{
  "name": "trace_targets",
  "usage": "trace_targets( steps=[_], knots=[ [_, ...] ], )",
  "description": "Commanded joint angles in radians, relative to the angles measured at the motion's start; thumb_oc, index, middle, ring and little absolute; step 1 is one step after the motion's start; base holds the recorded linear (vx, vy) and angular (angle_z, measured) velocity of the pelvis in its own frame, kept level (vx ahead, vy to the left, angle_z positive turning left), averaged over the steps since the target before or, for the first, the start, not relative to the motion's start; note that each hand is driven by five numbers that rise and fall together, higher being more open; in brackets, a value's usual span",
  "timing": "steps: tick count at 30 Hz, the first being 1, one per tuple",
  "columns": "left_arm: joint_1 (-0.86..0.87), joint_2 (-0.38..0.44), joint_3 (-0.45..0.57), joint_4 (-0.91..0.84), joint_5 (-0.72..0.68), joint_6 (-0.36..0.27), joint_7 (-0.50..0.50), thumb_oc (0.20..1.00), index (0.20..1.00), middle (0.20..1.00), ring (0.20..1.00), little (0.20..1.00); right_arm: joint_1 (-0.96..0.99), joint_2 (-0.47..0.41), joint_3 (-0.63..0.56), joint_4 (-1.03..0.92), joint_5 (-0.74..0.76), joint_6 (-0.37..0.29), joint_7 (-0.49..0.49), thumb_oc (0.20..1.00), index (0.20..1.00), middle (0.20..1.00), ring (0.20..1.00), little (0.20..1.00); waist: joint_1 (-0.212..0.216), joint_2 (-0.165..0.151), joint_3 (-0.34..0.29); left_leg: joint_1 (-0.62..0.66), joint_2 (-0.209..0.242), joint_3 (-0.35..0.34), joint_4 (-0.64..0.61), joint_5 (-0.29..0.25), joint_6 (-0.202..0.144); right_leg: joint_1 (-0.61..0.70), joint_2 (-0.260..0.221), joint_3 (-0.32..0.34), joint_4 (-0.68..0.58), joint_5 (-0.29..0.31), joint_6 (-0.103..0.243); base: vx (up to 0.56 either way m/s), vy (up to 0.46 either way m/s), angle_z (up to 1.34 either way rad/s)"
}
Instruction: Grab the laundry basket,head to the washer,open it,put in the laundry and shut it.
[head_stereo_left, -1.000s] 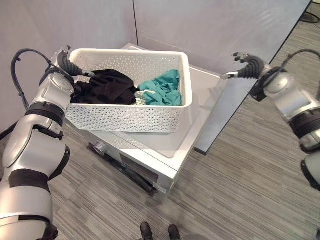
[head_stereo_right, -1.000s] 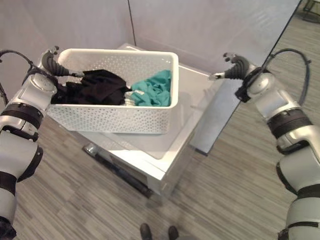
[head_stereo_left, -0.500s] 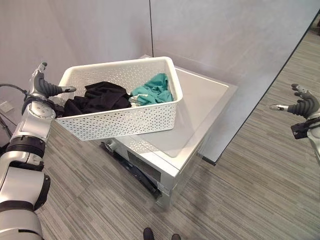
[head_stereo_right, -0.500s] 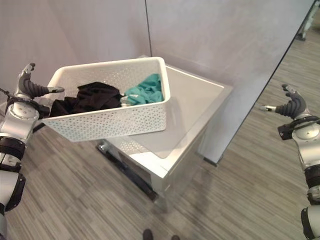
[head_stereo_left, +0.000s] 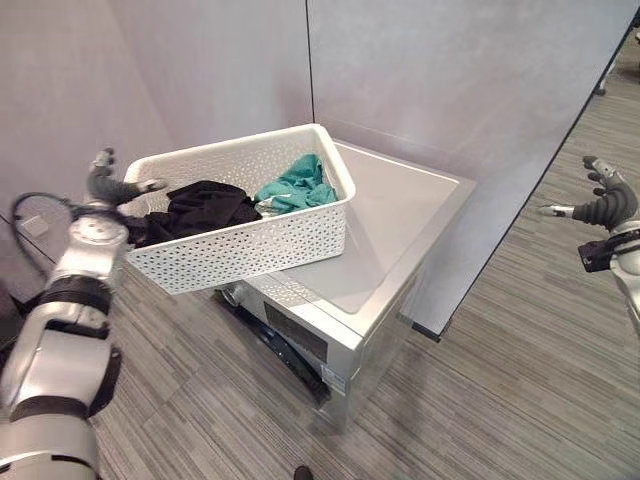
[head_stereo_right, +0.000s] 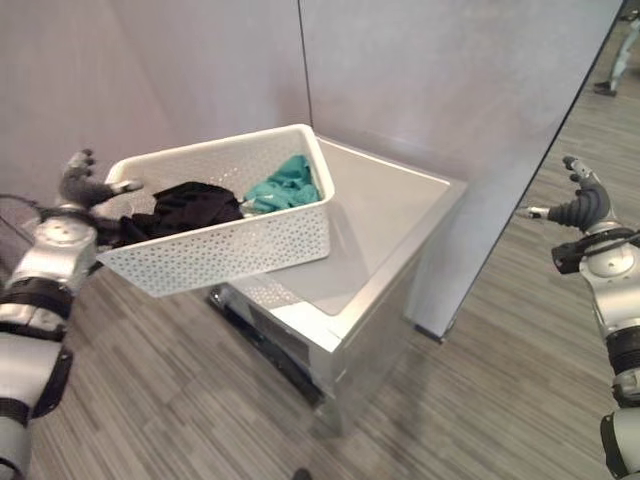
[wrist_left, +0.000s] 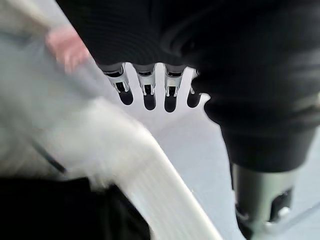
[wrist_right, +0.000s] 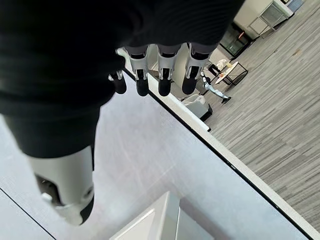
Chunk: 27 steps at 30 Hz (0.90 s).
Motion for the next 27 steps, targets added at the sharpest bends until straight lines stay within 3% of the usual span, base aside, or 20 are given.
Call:
trace_targets(
  steps=[1, 10, 27],
  knots=[
    [-0.12, -0.08, -0.003, 0.059, -0.148, -0.061, 0.021, 1.0, 1.0, 1.0, 1.0, 1.0, -0.118, 0.013, 0.018, -0.013, 0.001, -0.038, -0.06, 1.0, 1.0, 1.0, 1.0, 1.0, -0.042, -0.026, -0.029, 0.055, 0.001, 0.016, 0.016, -0.105, -0.024, -0.082, -0.017, 0.05, -0.003, 0.018, 0.106, -0.02, 0.046, -0.02],
    [-0.239, -0.138, -0.028, 0.114, -0.202, -0.073, 0.023, 1.0, 1.0, 1.0, 1.0, 1.0, -0.17, 0.036, 0.06, -0.031, -0.001, -0.046, -0.078, 1.0, 1.0, 1.0, 1.0, 1.0, -0.095, 0.02, 0.02, 0.021, 0.001, 0.066, 0.002, -0.099, -0.023, -0.146, -0.009, 0.123, -0.008, 0.049, 0.119, 0.01, 0.039, -0.27],
    [-0.334, -0.144, -0.07, 0.105, -0.191, -0.099, 0.014, 1.0, 1.0, 1.0, 1.0, 1.0, -0.132, 0.055, 0.055, -0.051, -0.005, -0.064, -0.069, 1.0, 1.0, 1.0, 1.0, 1.0, -0.103, 0.058, 0.002, 0.048, -0.002, 0.075, 0.001, -0.115, -0.026, -0.122, -0.011, 0.158, -0.013, 0.041, 0.125, 0.04, 0.008, -0.06]
  ],
)
